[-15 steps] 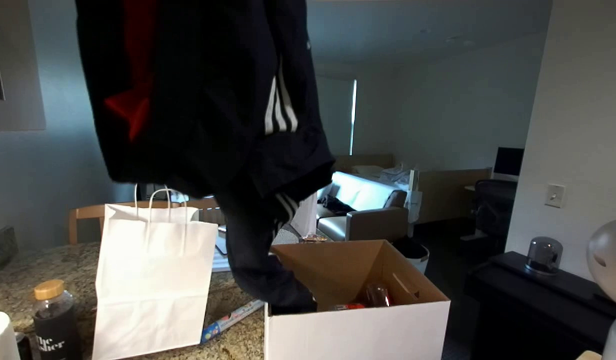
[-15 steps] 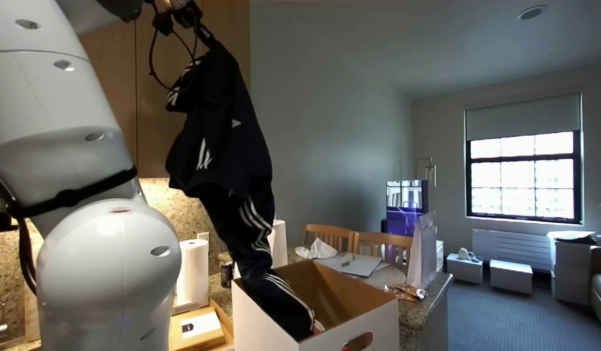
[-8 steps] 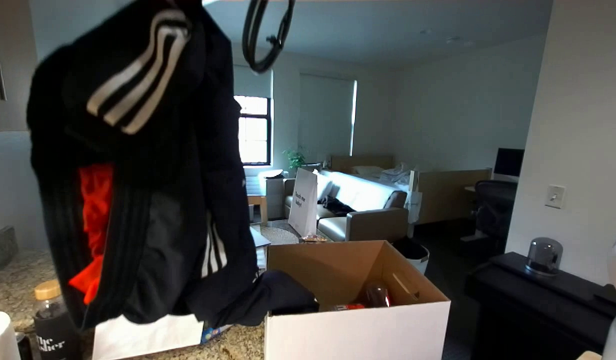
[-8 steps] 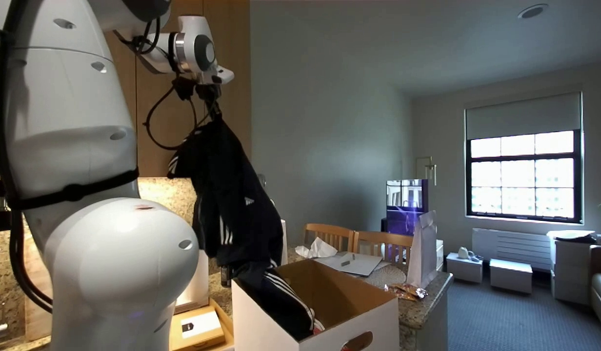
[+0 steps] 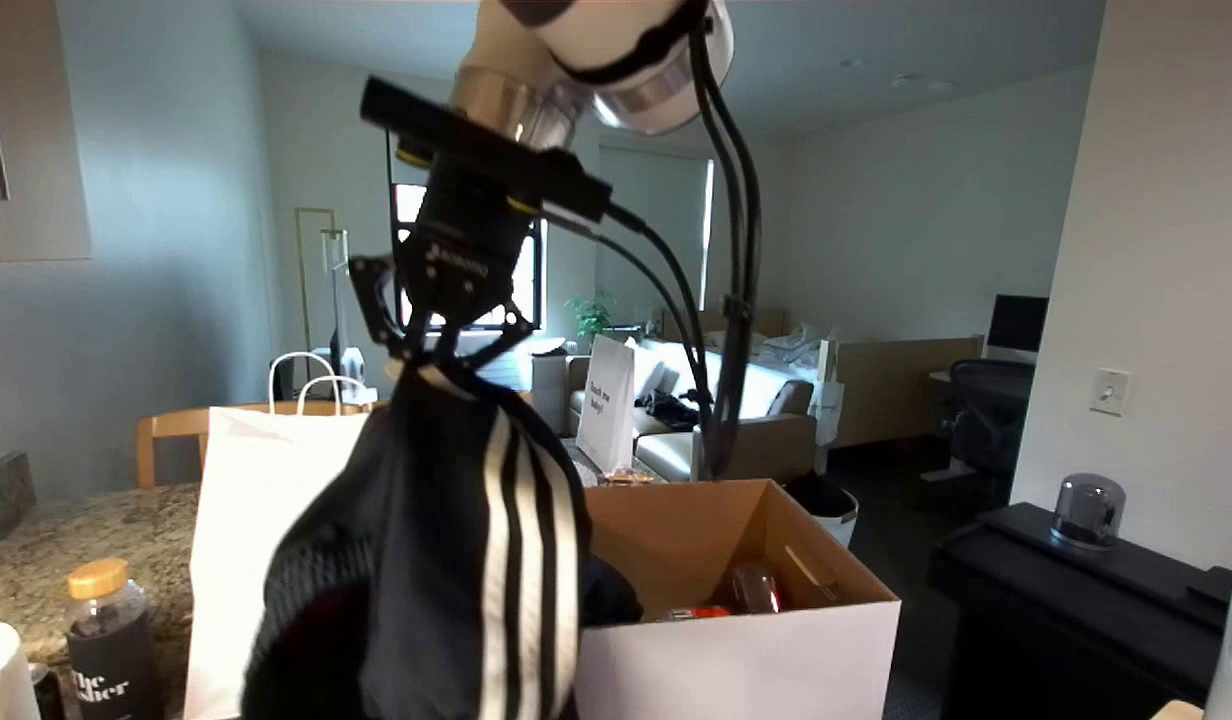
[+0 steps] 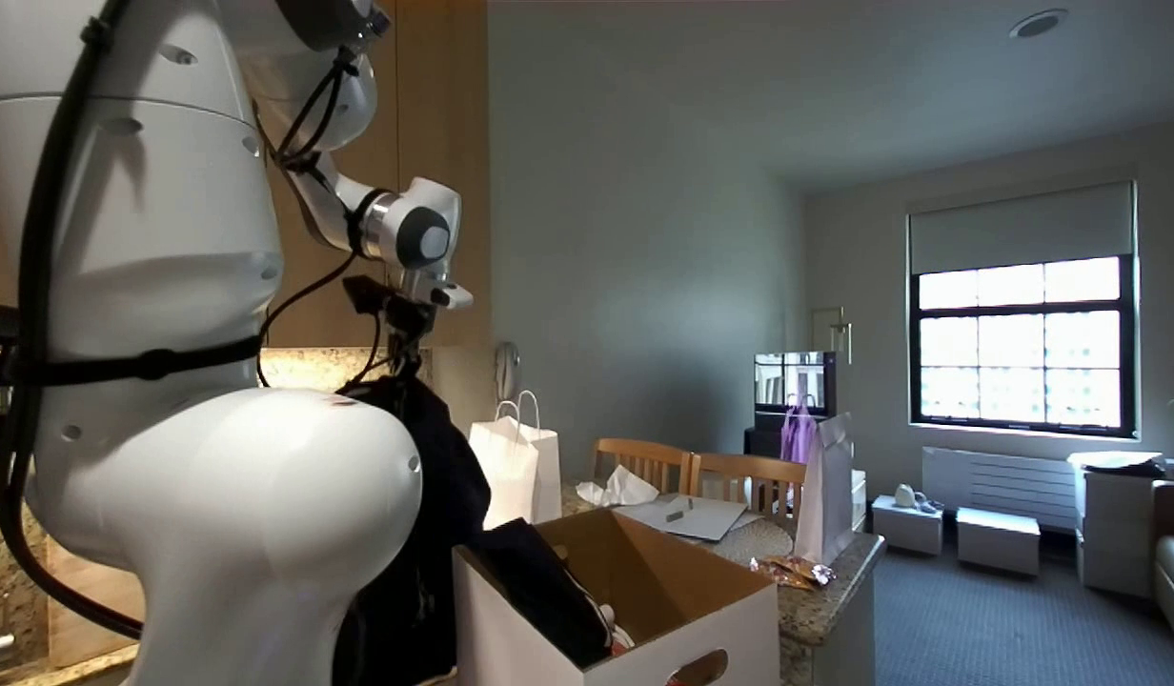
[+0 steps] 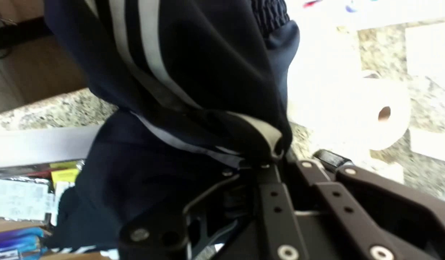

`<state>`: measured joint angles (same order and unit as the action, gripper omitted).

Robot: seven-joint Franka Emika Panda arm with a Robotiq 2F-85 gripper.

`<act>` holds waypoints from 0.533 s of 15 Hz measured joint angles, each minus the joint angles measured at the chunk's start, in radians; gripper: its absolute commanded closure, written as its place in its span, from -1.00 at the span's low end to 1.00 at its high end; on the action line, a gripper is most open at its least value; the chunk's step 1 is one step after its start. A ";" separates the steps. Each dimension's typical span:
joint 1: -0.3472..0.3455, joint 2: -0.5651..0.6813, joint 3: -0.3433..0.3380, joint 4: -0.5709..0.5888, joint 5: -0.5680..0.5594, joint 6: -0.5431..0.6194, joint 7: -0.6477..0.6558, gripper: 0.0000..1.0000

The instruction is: Take the jacket out of the white storage box

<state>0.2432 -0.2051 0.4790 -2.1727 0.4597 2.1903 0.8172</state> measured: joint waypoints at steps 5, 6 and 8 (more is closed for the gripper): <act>0.089 0.173 -0.004 -0.038 -0.117 -0.024 -0.048 0.96; 0.107 0.208 -0.003 -0.029 -0.166 -0.006 -0.048 0.96; 0.145 0.265 -0.002 -0.005 -0.237 0.048 -0.048 0.96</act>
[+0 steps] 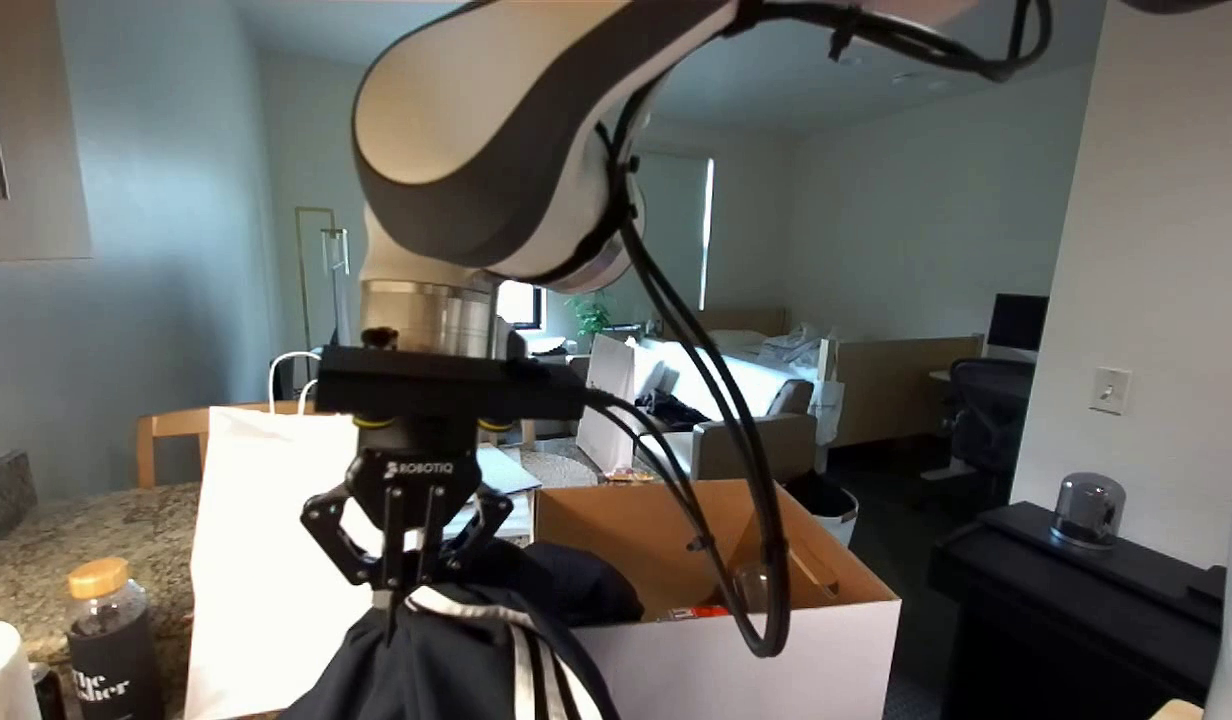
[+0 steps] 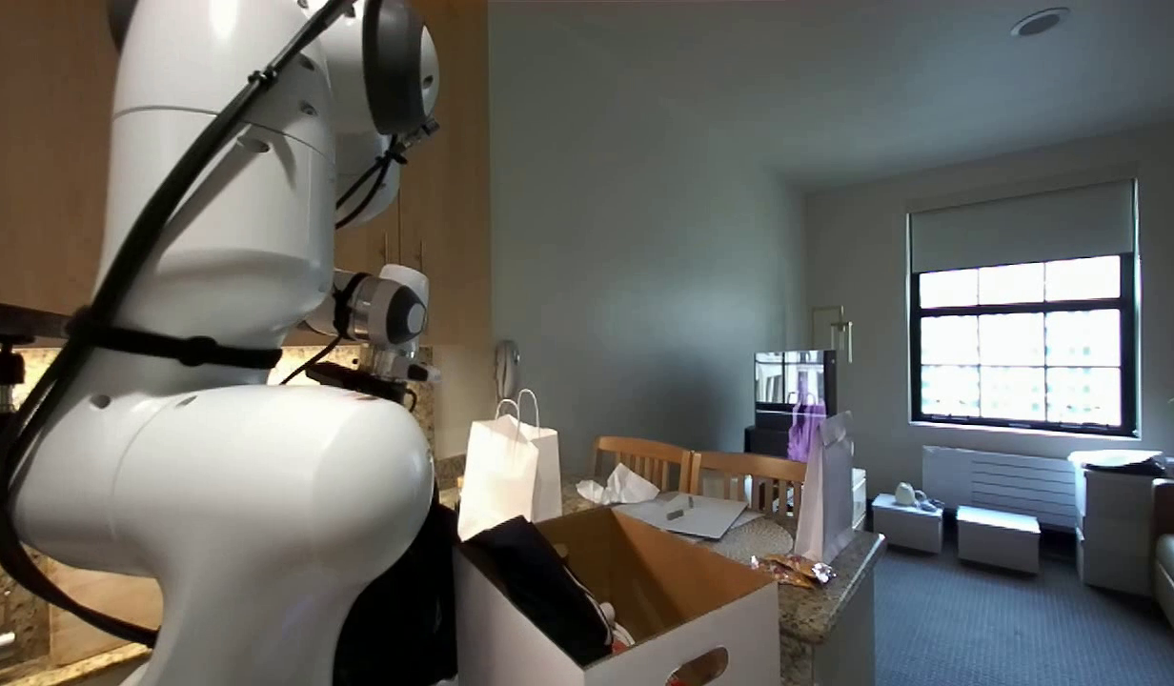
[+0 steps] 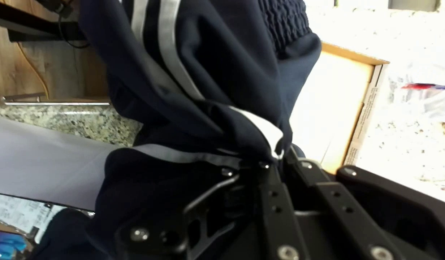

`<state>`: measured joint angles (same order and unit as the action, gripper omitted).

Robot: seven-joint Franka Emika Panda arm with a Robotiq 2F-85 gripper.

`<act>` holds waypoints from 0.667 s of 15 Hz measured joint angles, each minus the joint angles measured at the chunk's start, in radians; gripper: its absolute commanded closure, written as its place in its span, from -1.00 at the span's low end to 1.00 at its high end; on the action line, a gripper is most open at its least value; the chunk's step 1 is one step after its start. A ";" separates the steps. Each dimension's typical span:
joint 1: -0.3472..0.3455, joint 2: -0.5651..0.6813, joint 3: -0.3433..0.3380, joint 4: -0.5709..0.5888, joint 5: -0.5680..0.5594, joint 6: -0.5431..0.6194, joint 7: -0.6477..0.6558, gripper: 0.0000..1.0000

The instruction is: Take the jacket out of the white storage box

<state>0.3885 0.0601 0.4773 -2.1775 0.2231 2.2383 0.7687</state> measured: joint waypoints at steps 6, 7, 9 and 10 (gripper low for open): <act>0.119 0.109 -0.009 0.075 -0.200 0.287 0.005 0.96; 0.134 0.123 -0.013 0.083 -0.227 0.323 0.005 0.96; 0.162 0.156 -0.024 0.096 -0.257 0.386 0.005 0.96; 0.180 0.176 -0.032 0.101 -0.269 0.417 0.005 0.96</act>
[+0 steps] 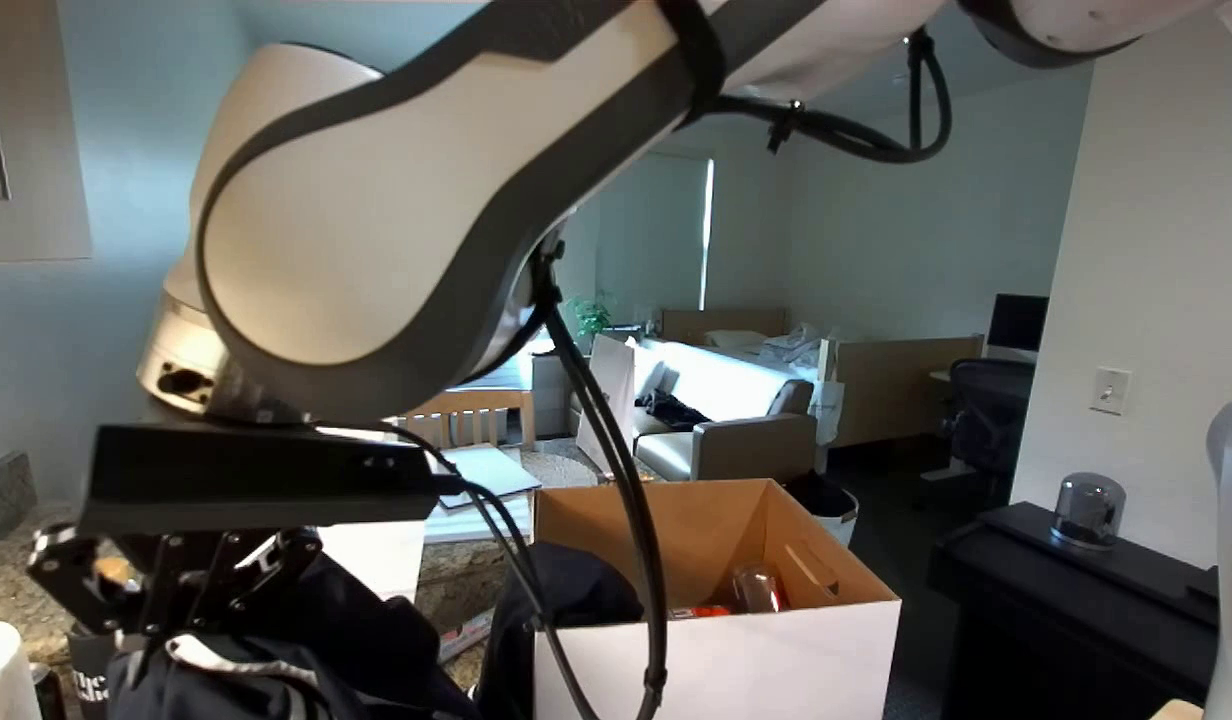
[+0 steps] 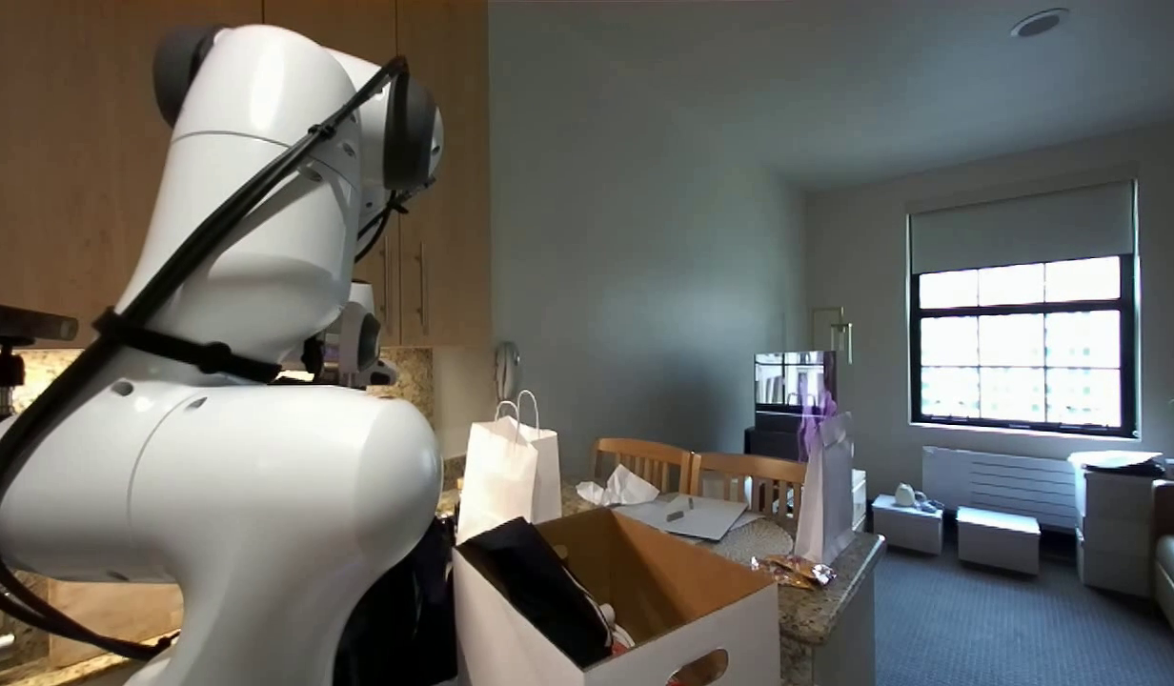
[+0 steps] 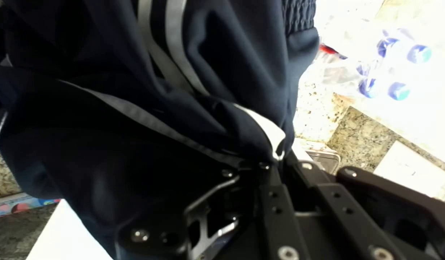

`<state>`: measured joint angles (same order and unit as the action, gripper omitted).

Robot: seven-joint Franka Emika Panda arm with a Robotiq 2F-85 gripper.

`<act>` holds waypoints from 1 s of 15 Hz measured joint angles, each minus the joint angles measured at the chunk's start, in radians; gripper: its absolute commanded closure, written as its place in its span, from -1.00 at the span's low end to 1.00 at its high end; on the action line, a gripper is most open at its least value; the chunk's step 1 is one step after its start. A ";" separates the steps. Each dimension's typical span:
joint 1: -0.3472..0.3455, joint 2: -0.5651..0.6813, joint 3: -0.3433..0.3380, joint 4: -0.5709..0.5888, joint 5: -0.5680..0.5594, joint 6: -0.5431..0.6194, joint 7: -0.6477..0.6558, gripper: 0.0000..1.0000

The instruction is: Take the jacket out of the white storage box

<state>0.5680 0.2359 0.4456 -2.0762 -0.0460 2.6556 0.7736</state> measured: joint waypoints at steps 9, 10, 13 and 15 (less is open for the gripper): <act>0.133 0.105 -0.068 0.031 -0.005 0.046 -0.005 -0.44; 0.142 0.105 -0.084 0.040 -0.005 0.046 -0.005 -0.55; 0.146 0.104 -0.140 0.068 -0.005 0.044 -0.005 -0.95; 0.136 0.095 -0.182 0.078 -0.005 0.037 -0.004 -1.00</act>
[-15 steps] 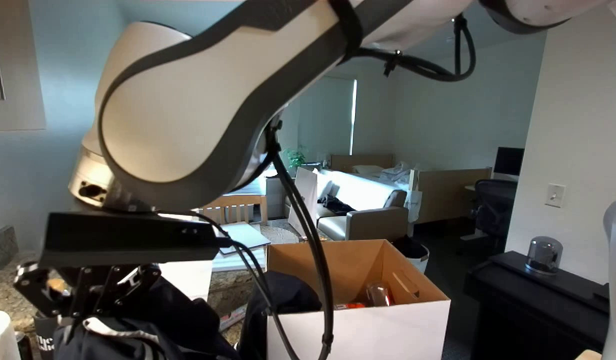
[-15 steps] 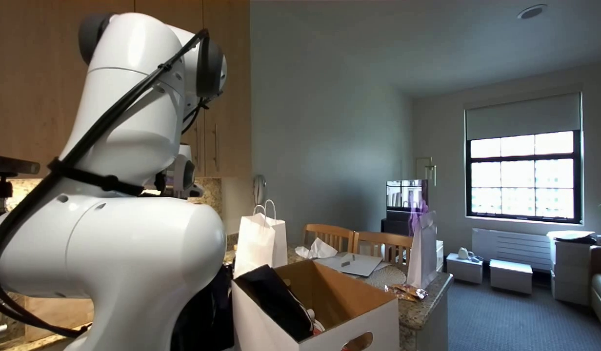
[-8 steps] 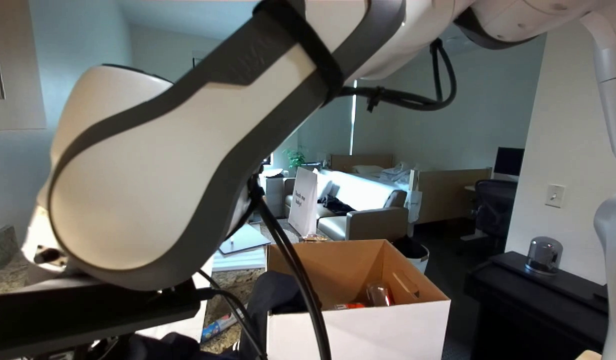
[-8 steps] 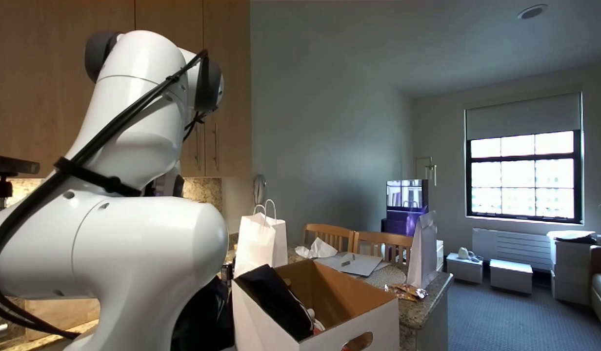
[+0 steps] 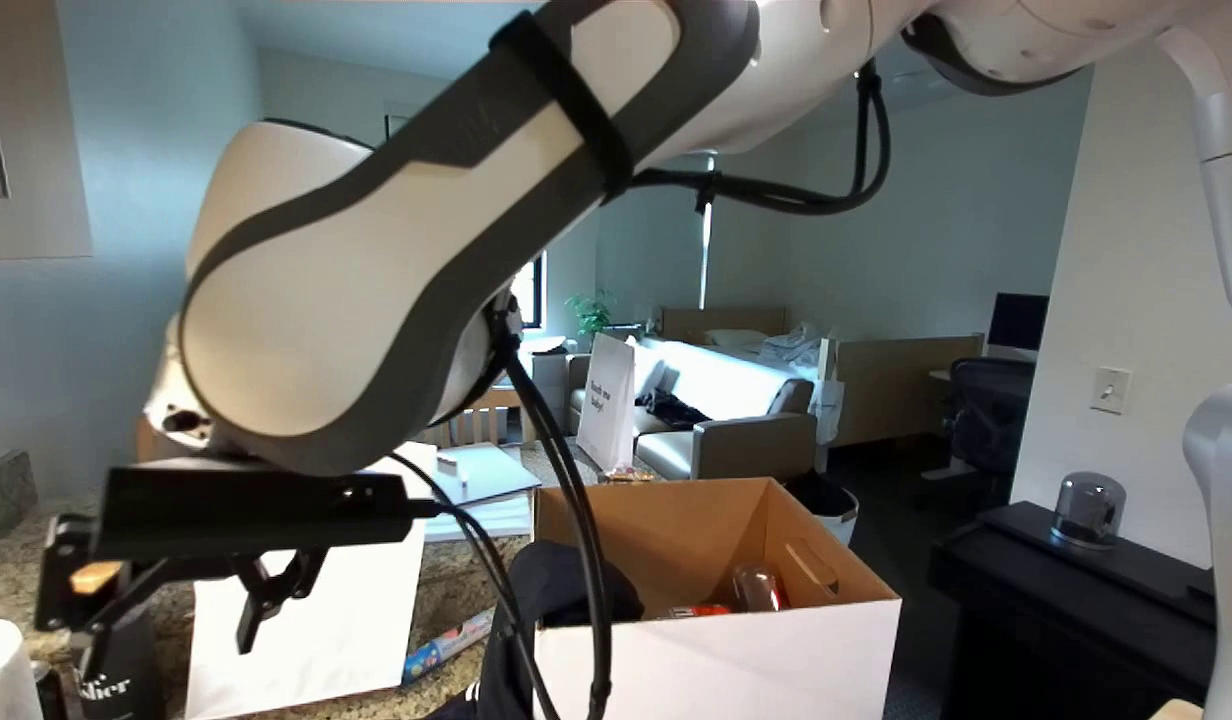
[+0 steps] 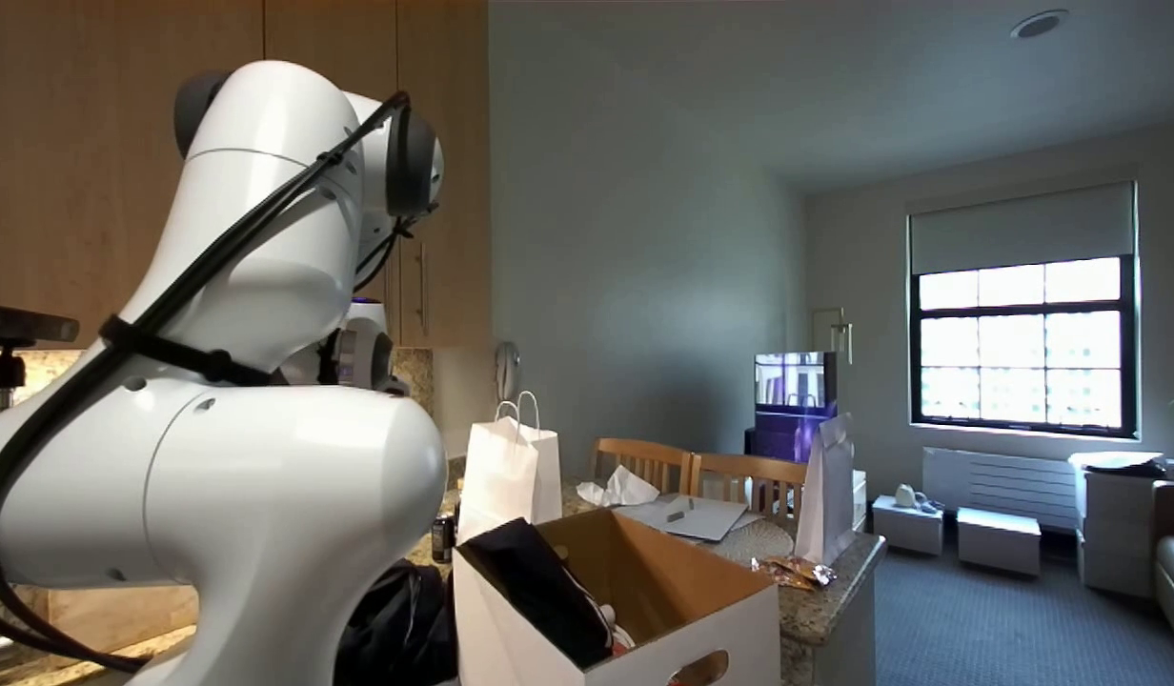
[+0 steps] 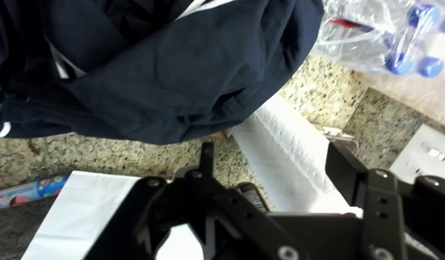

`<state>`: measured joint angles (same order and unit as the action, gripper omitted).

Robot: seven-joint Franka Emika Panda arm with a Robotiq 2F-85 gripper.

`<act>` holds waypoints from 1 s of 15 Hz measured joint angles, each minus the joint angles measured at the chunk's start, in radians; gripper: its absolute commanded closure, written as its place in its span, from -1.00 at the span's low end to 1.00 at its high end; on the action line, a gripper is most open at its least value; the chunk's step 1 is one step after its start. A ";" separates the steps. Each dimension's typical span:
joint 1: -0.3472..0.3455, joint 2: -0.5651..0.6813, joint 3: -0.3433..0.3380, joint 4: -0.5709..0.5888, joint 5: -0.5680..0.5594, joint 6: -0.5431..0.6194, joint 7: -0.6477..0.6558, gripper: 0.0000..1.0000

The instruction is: Take the jacket out of the white storage box

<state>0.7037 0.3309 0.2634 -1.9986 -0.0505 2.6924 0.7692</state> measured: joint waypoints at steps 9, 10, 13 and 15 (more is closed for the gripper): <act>-0.262 -0.301 -0.047 -0.088 0.128 -0.130 0.002 -1.00; -0.300 -0.339 -0.053 -0.110 0.154 -0.140 0.002 -1.00; -0.412 -0.436 -0.088 -0.197 0.183 -0.141 0.007 -1.00; -0.487 -0.482 -0.112 -0.257 0.179 -0.142 0.019 -1.00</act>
<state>0.2170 -0.1506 0.1512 -2.2560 0.1288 2.5501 0.7885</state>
